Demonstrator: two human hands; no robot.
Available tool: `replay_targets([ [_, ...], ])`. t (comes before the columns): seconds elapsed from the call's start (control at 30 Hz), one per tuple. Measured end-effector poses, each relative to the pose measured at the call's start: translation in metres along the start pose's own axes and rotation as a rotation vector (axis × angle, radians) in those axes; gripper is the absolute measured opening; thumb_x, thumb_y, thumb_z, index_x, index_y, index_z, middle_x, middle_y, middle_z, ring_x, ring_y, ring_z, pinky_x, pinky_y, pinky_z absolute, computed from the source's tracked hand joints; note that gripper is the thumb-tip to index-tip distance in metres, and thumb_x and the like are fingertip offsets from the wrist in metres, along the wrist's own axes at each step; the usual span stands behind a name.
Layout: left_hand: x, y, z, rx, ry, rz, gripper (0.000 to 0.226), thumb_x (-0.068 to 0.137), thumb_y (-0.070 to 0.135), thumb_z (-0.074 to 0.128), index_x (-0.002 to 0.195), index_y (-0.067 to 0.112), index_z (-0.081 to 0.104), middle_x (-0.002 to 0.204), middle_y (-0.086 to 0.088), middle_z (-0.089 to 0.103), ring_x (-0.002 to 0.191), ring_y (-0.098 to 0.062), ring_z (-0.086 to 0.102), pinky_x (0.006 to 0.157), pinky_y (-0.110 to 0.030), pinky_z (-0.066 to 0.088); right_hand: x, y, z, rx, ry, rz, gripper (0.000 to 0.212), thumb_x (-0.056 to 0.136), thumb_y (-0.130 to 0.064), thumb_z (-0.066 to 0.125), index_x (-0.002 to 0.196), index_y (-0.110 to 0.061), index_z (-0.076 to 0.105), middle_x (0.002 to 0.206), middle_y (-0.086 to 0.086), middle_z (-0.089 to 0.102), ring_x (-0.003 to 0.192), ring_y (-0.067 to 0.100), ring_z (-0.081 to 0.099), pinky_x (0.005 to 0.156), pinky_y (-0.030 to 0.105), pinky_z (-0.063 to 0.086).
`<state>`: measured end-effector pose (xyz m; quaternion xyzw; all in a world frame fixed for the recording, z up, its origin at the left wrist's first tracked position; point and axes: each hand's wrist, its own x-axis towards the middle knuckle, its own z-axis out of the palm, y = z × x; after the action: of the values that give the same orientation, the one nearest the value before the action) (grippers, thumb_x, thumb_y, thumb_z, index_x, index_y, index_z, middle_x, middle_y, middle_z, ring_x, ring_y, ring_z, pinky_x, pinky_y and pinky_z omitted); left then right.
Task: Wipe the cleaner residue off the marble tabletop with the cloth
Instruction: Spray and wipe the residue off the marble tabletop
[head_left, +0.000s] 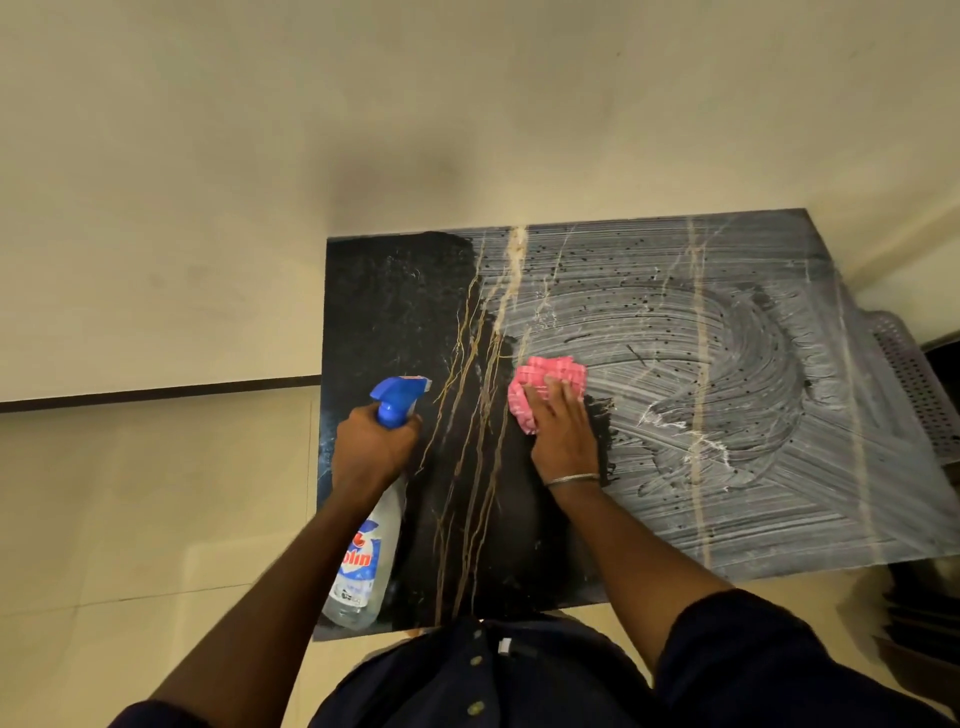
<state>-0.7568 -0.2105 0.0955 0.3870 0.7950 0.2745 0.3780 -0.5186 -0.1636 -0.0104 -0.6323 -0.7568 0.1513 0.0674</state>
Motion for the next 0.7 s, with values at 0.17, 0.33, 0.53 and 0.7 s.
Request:
replay_targets([
  [0.17,0.011,0.002,0.0,0.014,0.0,-0.002,0.015,0.089,0.023,0.067,0.095,0.013,0.058,0.075,-0.004,0.06,0.065,-0.011,0.056,0.063,-0.025,0.045,0.011,-0.043,0.003,0.07,0.098,0.259,0.076,0.08,-0.001,0.057,0.149,-0.02,0.031,0.157,0.017,0.022,0.147,0.038,0.011,0.119,0.051,0.016],
  [0.33,0.02,0.007,0.0,-0.015,0.012,0.0,0.016,0.087,0.025,0.069,0.095,0.014,0.06,0.072,0.001,0.061,0.066,-0.009,0.058,0.065,-0.025,0.048,0.015,-0.109,0.023,0.042,-0.122,-0.268,0.081,0.083,-0.004,0.059,0.152,-0.024,0.023,0.159,0.014,0.018,0.147,0.037,0.009,0.118,0.056,0.013],
  [0.53,0.035,0.013,-0.001,-0.011,0.013,0.01,0.013,0.088,0.022,0.068,0.091,0.013,0.058,0.069,0.0,0.059,0.064,-0.011,0.057,0.065,-0.026,0.047,0.023,-0.074,0.015,0.038,-0.032,-0.295,0.081,0.075,-0.004,0.067,0.146,-0.026,0.037,0.151,0.012,0.038,0.141,0.037,0.031,0.104,0.054,0.04],
  [0.7,0.046,0.014,-0.001,-0.008,-0.009,-0.004,0.016,0.088,0.023,0.067,0.097,0.012,0.058,0.075,-0.002,0.06,0.067,-0.012,0.058,0.07,-0.029,0.048,0.048,0.011,-0.009,-0.014,0.052,0.048,0.08,0.077,0.003,0.059,0.148,-0.022,0.033,0.157,0.015,0.026,0.146,0.036,0.017,0.116,0.051,0.024],
])
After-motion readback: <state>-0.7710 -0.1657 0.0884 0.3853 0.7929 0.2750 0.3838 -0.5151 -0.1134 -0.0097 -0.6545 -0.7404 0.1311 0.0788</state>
